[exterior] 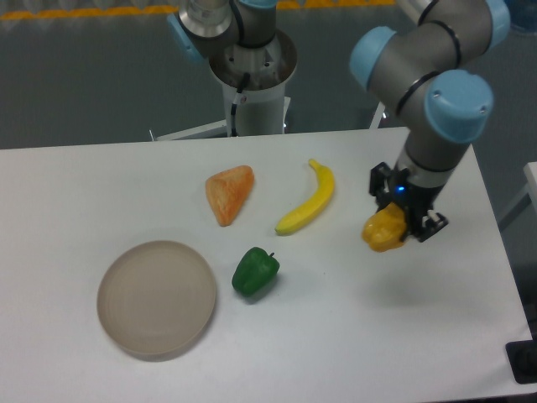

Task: Place the yellow pepper on the plate
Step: 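Carry the held yellow pepper with the gripper toward the beige plate, then lower the yellow pepper onto the plate and open the gripper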

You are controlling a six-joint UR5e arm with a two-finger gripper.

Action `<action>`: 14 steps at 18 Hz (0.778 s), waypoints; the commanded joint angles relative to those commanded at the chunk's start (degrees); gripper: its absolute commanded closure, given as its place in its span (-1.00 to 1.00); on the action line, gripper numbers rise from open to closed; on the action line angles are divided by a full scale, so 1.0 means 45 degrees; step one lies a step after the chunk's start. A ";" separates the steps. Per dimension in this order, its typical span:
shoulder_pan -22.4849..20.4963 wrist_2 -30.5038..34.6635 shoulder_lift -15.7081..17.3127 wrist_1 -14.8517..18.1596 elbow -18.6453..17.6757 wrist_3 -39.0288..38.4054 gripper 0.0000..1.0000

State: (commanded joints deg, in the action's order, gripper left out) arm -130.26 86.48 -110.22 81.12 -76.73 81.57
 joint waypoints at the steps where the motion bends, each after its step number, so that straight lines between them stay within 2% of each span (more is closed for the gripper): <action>1: 0.0273 0.0000 0.0000 0.0000 -0.0020 -0.0195 0.91; 5: 0.1426 0.0039 0.0059 0.0078 -0.0214 -0.0937 0.89; 10: 0.3884 -0.0116 -0.0213 0.0020 -0.0528 -0.3180 0.90; 14: 0.5312 -0.1287 -0.0643 -0.0019 -0.0625 -0.5037 0.90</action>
State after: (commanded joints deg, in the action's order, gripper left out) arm -106.36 80.69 -113.11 81.04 -79.54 58.90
